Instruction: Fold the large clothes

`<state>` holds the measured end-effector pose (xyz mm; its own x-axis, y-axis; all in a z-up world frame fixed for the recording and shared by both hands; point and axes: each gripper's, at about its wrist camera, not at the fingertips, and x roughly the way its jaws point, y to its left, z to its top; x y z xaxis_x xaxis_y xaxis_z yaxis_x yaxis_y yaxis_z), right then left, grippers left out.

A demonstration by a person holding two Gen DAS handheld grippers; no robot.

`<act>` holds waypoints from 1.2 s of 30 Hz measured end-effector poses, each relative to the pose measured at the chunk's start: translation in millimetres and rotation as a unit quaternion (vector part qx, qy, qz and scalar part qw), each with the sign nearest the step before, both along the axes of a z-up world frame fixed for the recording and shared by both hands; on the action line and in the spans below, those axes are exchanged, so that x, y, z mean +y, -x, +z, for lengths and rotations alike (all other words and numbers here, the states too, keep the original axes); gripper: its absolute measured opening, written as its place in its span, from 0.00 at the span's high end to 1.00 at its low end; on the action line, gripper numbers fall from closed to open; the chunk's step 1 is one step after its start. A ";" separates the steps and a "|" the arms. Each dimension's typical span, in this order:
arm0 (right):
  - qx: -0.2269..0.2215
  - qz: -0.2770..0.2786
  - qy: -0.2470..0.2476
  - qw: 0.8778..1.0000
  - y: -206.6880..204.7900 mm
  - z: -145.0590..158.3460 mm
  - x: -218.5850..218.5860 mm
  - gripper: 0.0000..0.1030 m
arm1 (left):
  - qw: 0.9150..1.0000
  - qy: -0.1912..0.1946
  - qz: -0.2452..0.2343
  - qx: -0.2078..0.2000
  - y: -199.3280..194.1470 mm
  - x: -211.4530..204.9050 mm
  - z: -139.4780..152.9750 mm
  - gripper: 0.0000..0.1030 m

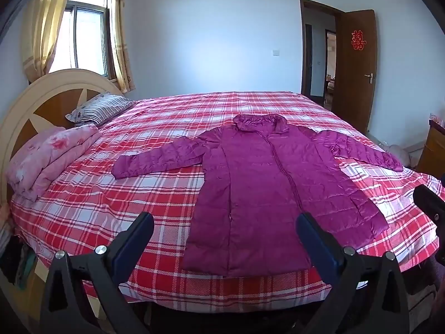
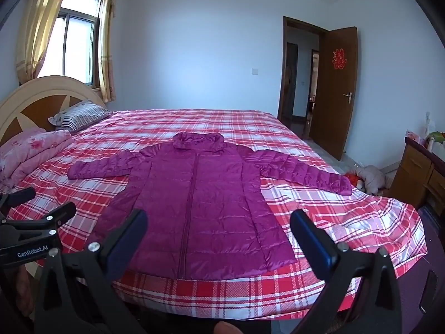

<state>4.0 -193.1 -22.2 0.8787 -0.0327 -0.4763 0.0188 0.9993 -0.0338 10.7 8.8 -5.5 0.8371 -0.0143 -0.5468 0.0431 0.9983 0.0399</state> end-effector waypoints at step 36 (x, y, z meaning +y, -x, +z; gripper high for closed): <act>0.005 0.000 -0.007 1.000 -2.9 -4.5 -4.4 0.00 | 1.000 0.010 0.017 0.003 -5.4 11.7 -3.3 0.01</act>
<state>6.9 -197.5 -26.7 0.8737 -0.0255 -0.4858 0.0182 0.9996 -0.0197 16.0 20.5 -8.8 0.8345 0.0042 -0.5510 0.0086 0.9998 0.0206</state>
